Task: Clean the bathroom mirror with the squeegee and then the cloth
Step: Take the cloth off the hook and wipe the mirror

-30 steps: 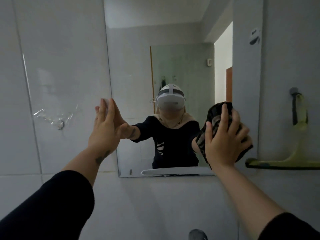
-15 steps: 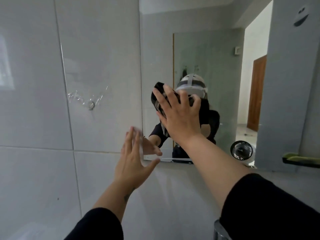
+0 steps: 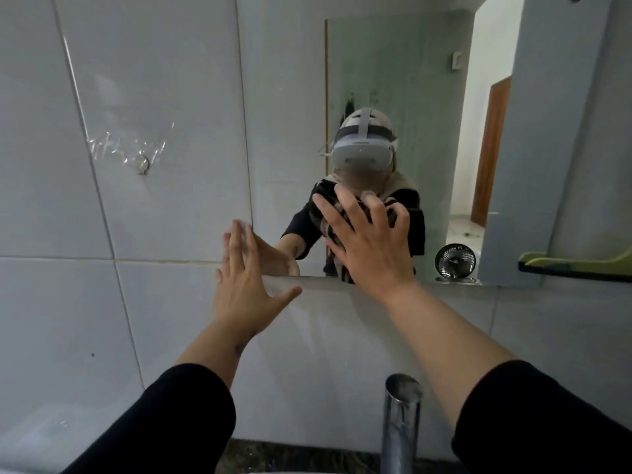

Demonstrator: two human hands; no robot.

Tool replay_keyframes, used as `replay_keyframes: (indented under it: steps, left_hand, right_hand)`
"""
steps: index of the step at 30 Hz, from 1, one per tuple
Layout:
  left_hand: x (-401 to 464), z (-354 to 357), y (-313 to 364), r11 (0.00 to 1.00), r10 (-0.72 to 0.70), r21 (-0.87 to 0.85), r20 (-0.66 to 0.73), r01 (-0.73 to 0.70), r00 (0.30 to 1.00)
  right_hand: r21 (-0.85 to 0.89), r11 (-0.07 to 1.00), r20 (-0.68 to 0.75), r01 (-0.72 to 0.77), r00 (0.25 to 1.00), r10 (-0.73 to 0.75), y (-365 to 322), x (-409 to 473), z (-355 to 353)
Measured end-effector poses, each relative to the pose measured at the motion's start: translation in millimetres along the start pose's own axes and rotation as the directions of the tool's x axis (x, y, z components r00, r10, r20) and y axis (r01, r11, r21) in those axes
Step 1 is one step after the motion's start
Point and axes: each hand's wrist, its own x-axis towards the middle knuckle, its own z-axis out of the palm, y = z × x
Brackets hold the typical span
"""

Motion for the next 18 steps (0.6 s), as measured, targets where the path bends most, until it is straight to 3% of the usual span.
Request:
replay_keyframes:
  steps: [5,9,13,18]
  left_hand:
    - [0.2,2.9,4.9,0.999,-0.048,0.009,-0.018,0.048,0.999]
    - [-1.9,6.2,8.8,0.997,-0.079,0.015,-0.041,0.08,0.996]
    - [-2.5,9.0,10.5,0.995,-0.094,0.025,-0.05,0.095,0.994]
    - [-2.9,13.1,9.5,0.996,-0.089,0.02,-0.066,0.091,0.994]
  right_hand:
    - [0.028,0.97,0.063,-0.241,0.969,0.239,48.9,-30.4,-3.6]
    - [0.045,0.888,0.065,-0.457,0.889,0.454,81.6,-59.7,-8.0]
    - [0.061,0.827,0.082,-0.559,0.829,0.554,106.2,-88.6,-7.9]
    - [0.088,0.664,0.082,-0.743,0.67,0.738,114.8,-121.3,-5.0]
